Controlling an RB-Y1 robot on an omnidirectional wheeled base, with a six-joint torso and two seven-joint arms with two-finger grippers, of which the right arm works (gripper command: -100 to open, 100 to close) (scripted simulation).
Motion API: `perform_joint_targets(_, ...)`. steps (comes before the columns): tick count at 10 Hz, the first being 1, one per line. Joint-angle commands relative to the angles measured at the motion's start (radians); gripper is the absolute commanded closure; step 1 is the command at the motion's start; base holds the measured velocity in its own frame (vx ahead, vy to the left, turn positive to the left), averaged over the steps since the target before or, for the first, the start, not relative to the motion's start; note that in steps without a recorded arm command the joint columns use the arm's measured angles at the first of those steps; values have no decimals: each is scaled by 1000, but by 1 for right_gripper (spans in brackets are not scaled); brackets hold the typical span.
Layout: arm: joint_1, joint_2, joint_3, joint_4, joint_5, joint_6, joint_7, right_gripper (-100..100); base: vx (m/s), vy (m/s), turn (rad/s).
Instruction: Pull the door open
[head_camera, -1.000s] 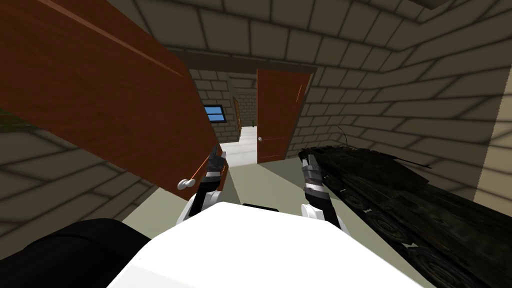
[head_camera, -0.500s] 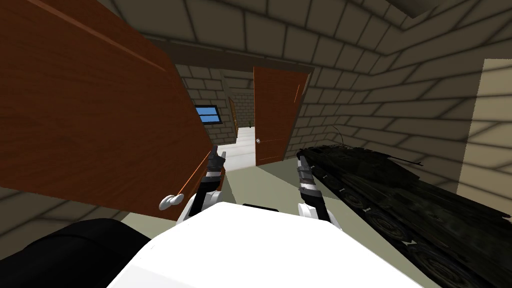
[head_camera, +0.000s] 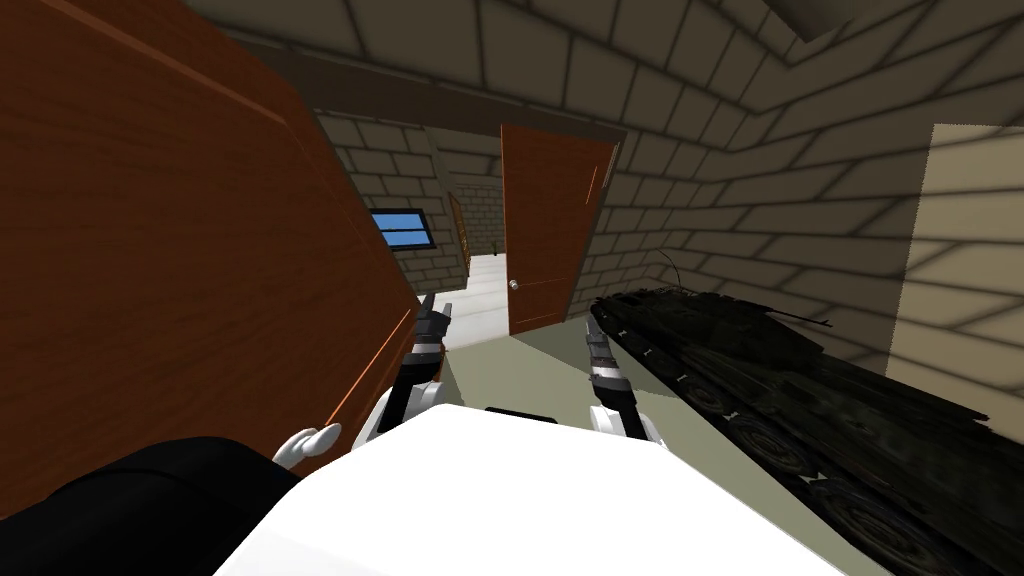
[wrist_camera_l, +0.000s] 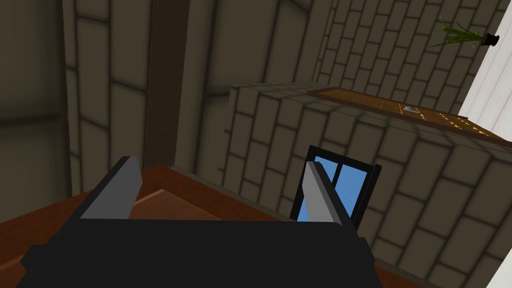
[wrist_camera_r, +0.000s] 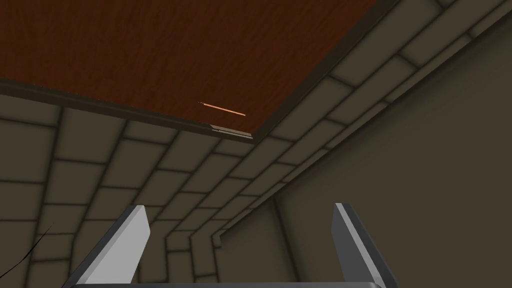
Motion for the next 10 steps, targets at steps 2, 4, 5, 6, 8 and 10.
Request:
perform_joint_targets(2, -27, -9, 16, 61, 30, -24, 36, -100, 102, 55, -113)
perform_joint_targets(4, -41, -14, 26, 95, 47, -38, 57, -100, 121, 80, -104)
perform_joint_targets(5, -48, -16, 30, 111, 55, -45, 67, -100, 98, 77, -79)
perform_joint_targets(6, -55, -19, 35, 128, 64, -51, 77, -100, 93, 47, -75)
perform_joint_targets(8, -77, -25, 50, 179, 90, -72, 109, -100, 113, 69, -135)
perform_joint_targets(10, -92, -29, 60, 215, 108, -87, 130, -100, 88, 84, -105)
